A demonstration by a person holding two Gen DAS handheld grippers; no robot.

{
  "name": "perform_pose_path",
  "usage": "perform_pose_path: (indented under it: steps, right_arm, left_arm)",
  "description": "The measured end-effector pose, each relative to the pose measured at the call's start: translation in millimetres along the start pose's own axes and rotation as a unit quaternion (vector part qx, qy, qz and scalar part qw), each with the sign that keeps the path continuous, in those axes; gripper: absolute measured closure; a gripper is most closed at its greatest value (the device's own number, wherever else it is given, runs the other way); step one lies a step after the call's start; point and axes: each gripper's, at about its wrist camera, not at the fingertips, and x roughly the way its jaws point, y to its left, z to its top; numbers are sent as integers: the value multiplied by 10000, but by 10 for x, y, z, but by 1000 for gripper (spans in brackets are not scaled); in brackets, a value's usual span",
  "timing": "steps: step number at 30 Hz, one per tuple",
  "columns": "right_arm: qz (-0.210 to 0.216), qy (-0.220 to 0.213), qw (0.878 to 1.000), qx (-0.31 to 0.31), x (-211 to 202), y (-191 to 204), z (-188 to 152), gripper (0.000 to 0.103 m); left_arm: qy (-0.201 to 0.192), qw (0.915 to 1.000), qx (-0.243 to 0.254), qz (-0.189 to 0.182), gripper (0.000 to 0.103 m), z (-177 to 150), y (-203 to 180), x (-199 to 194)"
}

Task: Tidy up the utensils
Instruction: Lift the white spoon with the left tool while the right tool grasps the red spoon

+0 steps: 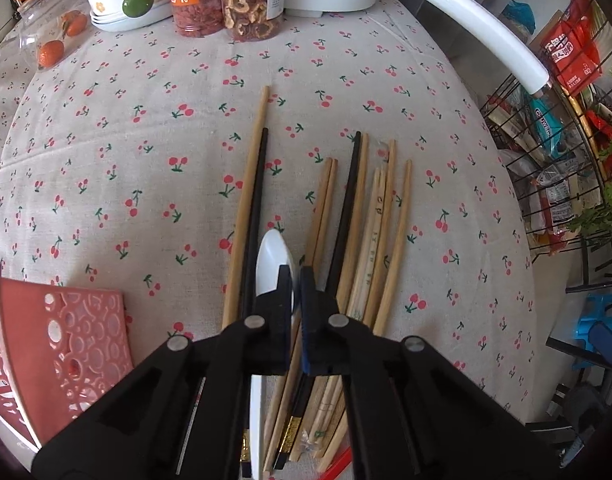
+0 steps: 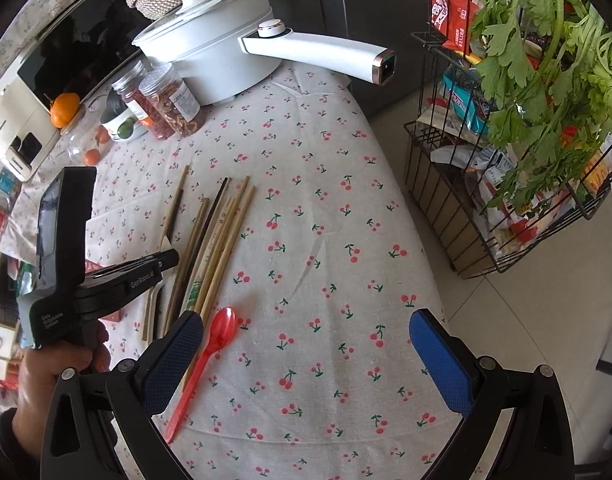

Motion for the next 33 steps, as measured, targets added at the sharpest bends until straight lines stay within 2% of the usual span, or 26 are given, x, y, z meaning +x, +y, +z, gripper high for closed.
perform_pose_path:
  steps: [6,10,12,15,17,19,22,26,27,28,31,33]
  right_arm:
    - [233,235,9993,-170,192,139,-21,0]
    - [600,443,9971,-177,337,227,-58,0]
    - [784,553,9954,-80,422,234,-63,3]
    - [983,685,9928,17,556,257,-80,17]
    - [1080,755,9913,-43,645,315,-85,30]
    - [1082,798,9908,-185,723,405,-97,38]
    - [914,825,9915,-416,844,533,-129,49]
    - [602,832,9924,-676,981,646,-164,58]
    - [529,784,9925,-774,984,690,-160,62]
    - [467,791,9922,-839,1002,725,-161,70]
    - [134,666,9911,-1142,1005,827,-193,80]
    - [65,636,9897,-1282,1019,881,-201,88]
  left_arm:
    - [-428,9983,225,-339,99,-183,65,-484]
    - [-720,9944,345,-700,99,-356,152,-830]
    - [-865,9920,402,-829,99,-461,212,-989]
    - [-1050,9887,422,-984,99,-605,320,-1154]
    - [-1188,9864,395,-1068,99,-686,420,-1213]
    - [-1350,9840,293,-1128,99,-761,537,-1235]
    - [-1306,9824,50,-1334,99,-780,697,-1260]
    - [-1477,9795,62,-1368,99,-843,813,-1378]
    - [-1478,9790,37,-1403,99,-850,844,-1388]
    - [-1484,9786,14,-1428,99,-865,874,-1401]
    - [-1510,9775,-58,-1471,99,-907,961,-1441]
    - [-1528,9771,-99,-1477,99,-920,998,-1456]
